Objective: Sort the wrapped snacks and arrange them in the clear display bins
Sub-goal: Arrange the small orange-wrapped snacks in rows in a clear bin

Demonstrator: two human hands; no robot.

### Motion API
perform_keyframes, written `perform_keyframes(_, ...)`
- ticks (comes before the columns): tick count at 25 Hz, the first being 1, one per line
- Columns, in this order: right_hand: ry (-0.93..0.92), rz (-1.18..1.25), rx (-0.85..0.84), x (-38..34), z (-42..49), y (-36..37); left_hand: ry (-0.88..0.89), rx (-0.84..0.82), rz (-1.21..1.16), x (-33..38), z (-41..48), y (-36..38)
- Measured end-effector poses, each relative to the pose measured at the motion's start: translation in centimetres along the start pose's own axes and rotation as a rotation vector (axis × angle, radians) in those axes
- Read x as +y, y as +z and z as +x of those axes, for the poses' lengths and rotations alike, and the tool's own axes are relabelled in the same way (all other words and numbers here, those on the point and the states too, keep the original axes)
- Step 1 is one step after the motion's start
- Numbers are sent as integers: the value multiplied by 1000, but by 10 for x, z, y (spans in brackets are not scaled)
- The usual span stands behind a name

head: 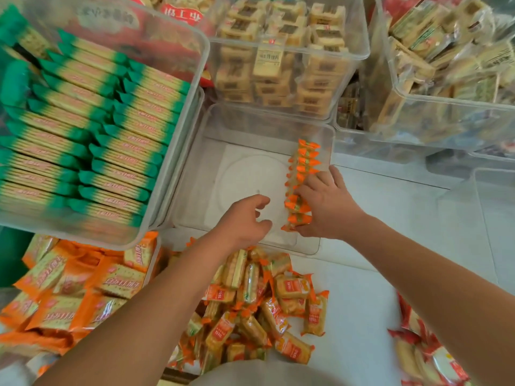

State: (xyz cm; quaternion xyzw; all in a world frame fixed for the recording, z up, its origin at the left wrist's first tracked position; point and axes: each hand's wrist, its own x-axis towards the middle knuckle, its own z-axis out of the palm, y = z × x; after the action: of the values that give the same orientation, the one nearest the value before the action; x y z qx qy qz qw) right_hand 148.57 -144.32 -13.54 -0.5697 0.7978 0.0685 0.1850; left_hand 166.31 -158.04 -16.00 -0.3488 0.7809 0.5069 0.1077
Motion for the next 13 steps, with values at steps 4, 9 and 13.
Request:
perform_keyframes(4, 133, -147, -52, -10, 6, 3, -25, -123, 75, 9, 24, 14)
perform_keyframes(9, 105, 3, 152, -7, -4, 3, 31, -176, 101, 22, 41, 31)
perform_keyframes(13, 232, 376, 558, 4, -52, 25, 61, -124, 152, 22, 45, 37)
